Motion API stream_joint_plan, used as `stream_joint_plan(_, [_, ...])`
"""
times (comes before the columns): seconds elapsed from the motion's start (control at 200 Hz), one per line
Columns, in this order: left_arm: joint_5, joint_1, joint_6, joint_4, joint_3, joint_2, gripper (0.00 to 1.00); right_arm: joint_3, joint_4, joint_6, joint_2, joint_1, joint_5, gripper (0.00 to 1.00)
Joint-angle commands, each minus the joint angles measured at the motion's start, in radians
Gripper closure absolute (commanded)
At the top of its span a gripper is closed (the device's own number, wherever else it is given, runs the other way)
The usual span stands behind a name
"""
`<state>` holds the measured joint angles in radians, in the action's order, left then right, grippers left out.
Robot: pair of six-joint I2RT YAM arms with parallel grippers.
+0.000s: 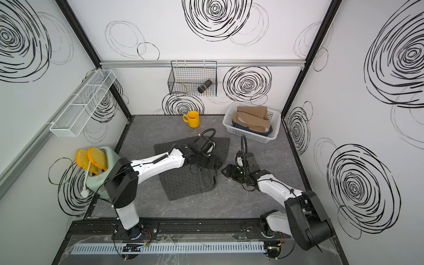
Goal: Roll up the skirts
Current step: Move the skirt to the center of the board, then roll the skirt at the center of the board.
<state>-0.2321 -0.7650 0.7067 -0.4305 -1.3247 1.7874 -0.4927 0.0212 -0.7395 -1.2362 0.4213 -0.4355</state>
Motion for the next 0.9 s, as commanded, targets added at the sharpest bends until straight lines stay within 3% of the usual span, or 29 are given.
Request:
stream_joint_plan(0.0, [-0.134, 0.148, 0.066, 0.057, 0.145, -0.128, 0.08, -0.020, 0.005, -0.057, 0.041, 0.052, 0.017, 0.26])
stream_joint_plan(0.135, [-0.082, 0.295, 0.132, 0.023, 0.385, -0.267, 0.08, -0.052, -0.033, -0.074, -0.007, 0.087, 0.038, 0.25])
stream_joint_plan(0.255, [0.000, 0.345, 0.220, 0.018, 0.587, -0.411, 0.10, -0.116, -0.017, -0.072, -0.095, 0.093, 0.050, 0.26])
stream_joint_plan(0.39, [0.036, 0.351, 0.295, 0.039, 0.749, -0.562, 0.10, -0.155, -0.028, -0.107, -0.171, 0.057, 0.016, 0.27])
stream_joint_plan(0.535, [0.122, 0.344, 0.240, -0.110, 0.737, -0.640, 0.07, -0.196, -0.010, -0.080, -0.178, 0.074, 0.039, 0.25])
stream_joint_plan(0.625, [0.156, 0.303, 0.276, -0.163, 0.767, -0.709, 0.06, -0.187, -0.009, -0.055, -0.110, 0.115, 0.114, 0.23])
stream_joint_plan(0.69, [0.146, 0.278, 0.326, -0.136, 0.830, -0.757, 0.06, -0.161, -0.023, -0.038, -0.036, 0.166, 0.202, 0.16])
stream_joint_plan(0.715, [0.136, 0.275, 0.355, -0.116, 0.859, -0.773, 0.06, -0.146, -0.042, -0.022, -0.014, 0.183, 0.225, 0.07])
stream_joint_plan(0.735, [0.123, 0.272, 0.369, -0.095, 0.884, -0.784, 0.06, -0.133, -0.067, -0.007, -0.003, 0.198, 0.237, 0.05])
stream_joint_plan(0.896, [0.069, 0.257, 0.430, 0.046, 0.986, -0.819, 0.14, -0.156, -0.036, -0.012, -0.041, 0.208, 0.215, 0.09])
